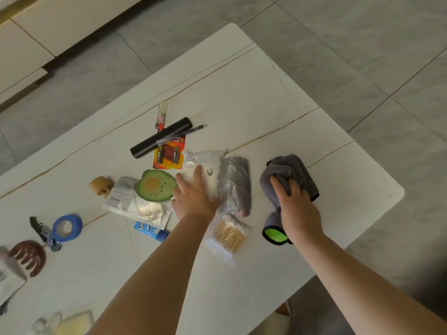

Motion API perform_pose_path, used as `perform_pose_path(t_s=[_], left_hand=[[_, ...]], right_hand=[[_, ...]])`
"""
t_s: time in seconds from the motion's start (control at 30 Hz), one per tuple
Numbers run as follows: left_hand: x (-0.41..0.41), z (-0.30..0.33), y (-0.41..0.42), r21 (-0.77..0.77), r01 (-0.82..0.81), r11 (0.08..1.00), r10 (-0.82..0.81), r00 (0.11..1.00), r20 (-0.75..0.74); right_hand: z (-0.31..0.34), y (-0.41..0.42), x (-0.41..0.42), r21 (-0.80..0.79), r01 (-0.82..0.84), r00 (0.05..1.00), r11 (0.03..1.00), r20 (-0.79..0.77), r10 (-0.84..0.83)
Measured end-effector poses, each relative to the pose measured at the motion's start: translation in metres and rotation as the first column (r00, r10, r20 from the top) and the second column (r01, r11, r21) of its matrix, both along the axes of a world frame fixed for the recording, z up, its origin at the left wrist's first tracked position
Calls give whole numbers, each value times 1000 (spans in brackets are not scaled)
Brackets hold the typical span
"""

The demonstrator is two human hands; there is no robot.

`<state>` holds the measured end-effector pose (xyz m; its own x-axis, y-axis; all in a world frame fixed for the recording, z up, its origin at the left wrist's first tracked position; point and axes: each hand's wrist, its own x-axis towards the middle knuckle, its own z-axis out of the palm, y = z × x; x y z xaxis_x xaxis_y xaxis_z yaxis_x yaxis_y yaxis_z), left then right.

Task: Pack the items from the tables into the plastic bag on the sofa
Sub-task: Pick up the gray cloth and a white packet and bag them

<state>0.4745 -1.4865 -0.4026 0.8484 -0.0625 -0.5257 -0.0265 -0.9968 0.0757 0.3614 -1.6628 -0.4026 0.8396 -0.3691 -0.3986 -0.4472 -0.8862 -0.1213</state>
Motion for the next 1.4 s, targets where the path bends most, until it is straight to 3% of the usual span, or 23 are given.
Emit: perform_pose_path(t_s=[0.33,0.6,0.77,0.97,1.2,1.4], left_hand=[[-14,91,-19,-6,71,997,-71,997,-25],[-48,184,-82,-130,235,963,-237,972,2],[-88,216,-142,-194,390,900,-394,919,15],[-159,247,-219,-185,622,761,-623,780,58],[-293,278,-315,-258,793,552,-803,589,92],[-420,292,-386,-296,888,351,-911,397,111]], right_hand=[[86,-18,-20,122,140,986,983,77,-150],[177,-54,-75,193,411,899,891,75,-432],[214,-91,-132,201,606,768,770,106,-632],[248,-140,-233,161,745,627,647,163,-762],[283,-199,-376,208,894,340,396,260,-904],[305,-236,-498,217,949,140,227,356,-924]])
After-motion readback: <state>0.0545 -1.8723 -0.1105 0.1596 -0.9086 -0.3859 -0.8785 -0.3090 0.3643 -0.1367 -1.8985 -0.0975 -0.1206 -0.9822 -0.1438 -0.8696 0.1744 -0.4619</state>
